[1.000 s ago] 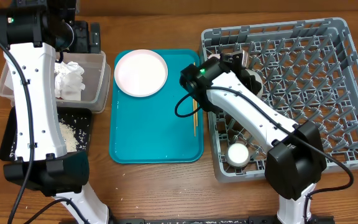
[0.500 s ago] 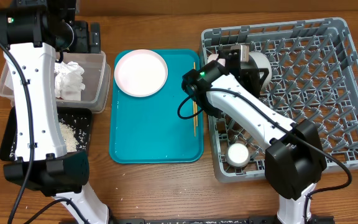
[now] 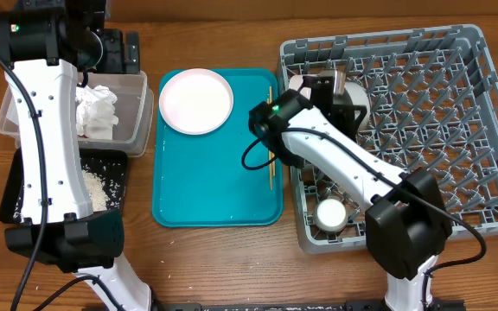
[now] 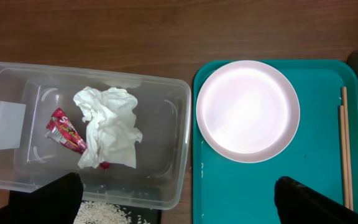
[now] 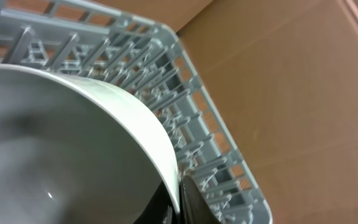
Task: Sort waste into correct bins and load items into the dishwasher
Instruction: 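Lower the white bowl into the rack beside the pink bowl and release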
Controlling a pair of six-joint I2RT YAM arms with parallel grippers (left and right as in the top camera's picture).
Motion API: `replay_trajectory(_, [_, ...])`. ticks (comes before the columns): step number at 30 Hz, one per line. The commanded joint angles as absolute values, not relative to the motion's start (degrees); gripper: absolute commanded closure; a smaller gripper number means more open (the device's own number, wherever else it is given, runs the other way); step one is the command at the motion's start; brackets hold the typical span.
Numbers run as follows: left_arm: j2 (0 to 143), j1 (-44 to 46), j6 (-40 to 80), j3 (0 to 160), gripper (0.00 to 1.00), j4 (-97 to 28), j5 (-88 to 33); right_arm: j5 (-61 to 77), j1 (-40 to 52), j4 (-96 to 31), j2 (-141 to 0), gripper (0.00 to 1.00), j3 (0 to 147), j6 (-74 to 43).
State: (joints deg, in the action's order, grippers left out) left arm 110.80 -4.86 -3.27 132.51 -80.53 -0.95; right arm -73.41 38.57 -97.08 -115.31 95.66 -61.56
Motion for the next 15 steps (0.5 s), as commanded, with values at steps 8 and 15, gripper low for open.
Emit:
replay_trajectory(8, [111.3,-4.5,-2.6,133.5,0.0,-80.3,-0.4,-70.6,38.7,-97.1,-115.0,0.96,88.2,-70.8])
replay_trajectory(15, [111.3,-4.5,-2.6,133.5,0.0,-80.3,-0.4,-68.4,38.9,-97.1,-115.0,0.96,88.1,-71.9])
